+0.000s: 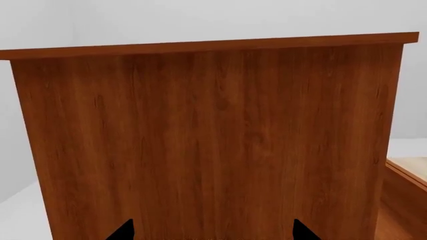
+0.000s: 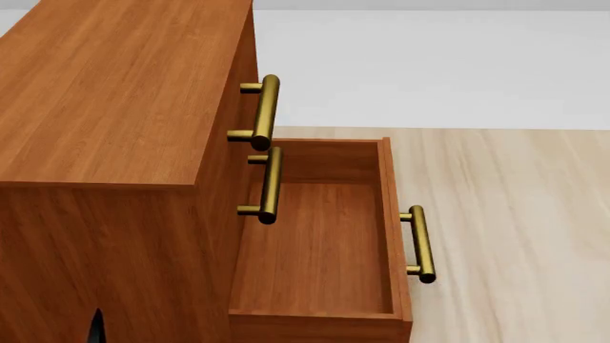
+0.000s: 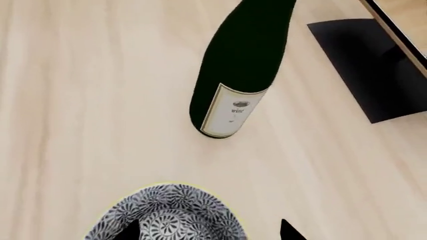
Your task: Put the bowl in the bottom drawer of the cabinet.
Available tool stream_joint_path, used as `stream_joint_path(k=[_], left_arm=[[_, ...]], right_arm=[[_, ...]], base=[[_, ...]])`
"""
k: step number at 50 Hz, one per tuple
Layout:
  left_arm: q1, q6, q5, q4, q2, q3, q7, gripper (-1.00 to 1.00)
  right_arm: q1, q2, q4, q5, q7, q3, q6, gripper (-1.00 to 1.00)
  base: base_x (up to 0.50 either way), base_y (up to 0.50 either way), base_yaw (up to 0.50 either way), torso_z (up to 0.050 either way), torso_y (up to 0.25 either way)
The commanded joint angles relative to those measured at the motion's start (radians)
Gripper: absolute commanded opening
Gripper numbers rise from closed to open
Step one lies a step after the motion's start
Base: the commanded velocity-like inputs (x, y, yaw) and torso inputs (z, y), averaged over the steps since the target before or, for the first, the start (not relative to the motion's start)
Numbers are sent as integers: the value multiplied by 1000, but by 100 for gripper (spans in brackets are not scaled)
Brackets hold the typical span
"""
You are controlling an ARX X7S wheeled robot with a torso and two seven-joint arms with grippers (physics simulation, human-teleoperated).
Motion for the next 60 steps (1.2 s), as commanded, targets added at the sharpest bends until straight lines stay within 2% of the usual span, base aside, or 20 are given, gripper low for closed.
stream_joint_path(k=[1, 18, 33, 60], left_arm=[[-4, 2, -1, -6, -2, 4, -3, 100], [-9, 0, -4, -10, -4, 10, -11, 100], [-18, 0, -5, -19, -5, 18, -14, 100], [-25, 5, -7, -28, -12, 27, -21, 100]], right_arm=[[21, 14, 116, -23, -10, -33, -49, 100], [54, 9, 312, -74, -34, -135, -160, 100], [85, -4, 464, -98, -46, -162, -252, 100], [108, -39, 597, -117, -74, -208, -357, 100]], base=[[0, 0, 0, 0, 0], [0, 0, 0, 0, 0], [0, 0, 0, 0, 0], [3, -1, 2, 0, 0]])
